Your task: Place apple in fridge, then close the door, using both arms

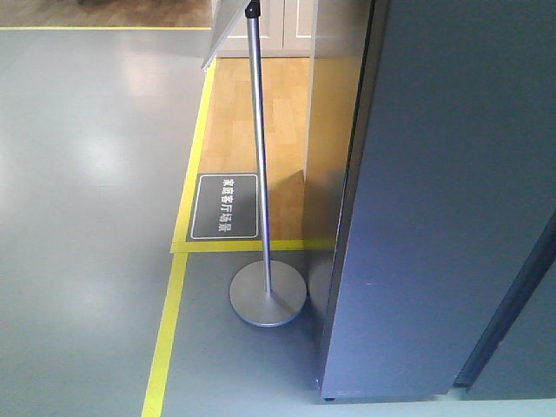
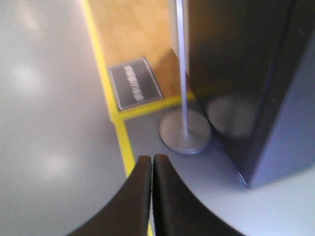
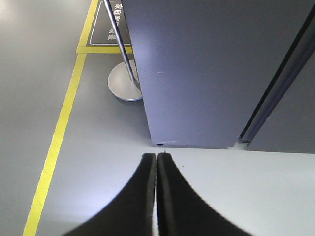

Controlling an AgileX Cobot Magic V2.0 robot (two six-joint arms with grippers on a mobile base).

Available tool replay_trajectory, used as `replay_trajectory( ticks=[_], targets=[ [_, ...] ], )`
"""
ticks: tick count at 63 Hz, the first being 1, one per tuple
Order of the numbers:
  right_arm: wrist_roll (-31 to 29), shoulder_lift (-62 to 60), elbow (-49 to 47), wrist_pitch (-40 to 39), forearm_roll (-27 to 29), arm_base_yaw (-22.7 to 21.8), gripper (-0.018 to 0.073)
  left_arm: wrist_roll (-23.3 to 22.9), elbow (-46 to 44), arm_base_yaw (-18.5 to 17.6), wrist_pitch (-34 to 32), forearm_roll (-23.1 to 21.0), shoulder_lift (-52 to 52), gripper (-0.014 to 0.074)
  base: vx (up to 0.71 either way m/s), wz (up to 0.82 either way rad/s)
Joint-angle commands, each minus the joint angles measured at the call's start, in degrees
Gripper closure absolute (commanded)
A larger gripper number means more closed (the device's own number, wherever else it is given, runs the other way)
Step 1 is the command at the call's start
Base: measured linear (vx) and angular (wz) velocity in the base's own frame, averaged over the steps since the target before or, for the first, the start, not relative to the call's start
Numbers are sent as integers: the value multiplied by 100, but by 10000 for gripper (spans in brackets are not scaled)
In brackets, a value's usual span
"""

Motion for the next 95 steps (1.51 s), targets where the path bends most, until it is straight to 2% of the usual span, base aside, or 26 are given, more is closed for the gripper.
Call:
replay_trajectory(
  ticks=[1,9,24,41,71,78,89,95],
  targets=[
    [-37,23,-143,-321,-29,-5,563,-16,408,275,-777,-55,-623,603,0,0],
    [-37,23,-143,-327,-30,-5,563,-21,1293,448,-1362,-62,-1526,603,0,0],
    [-37,23,-143,-327,-30,-5,563,-26,2793,449,-2247,-62,-2889,603,0,0],
    [-37,23,-143,-327,-30,-5,563,-64,3878,570,-3189,-106,-4038,603,0,0],
    [-37,23,-143,-321,-30,-5,563,-75,3896,651,-3044,-135,-4023,603,0,0],
    [-37,23,-143,-321,-30,-5,563,-289,3896,651,-3044,-139,-4023,603,0,0],
    [-37,23,-143,-302,-30,-5,563,-988,3896,651,-3044,552,-4023,603,0,0],
    [-37,23,-143,-302,-30,-5,563,-1270,3896,651,-3044,684,-4023,603,0,0]
  ],
)
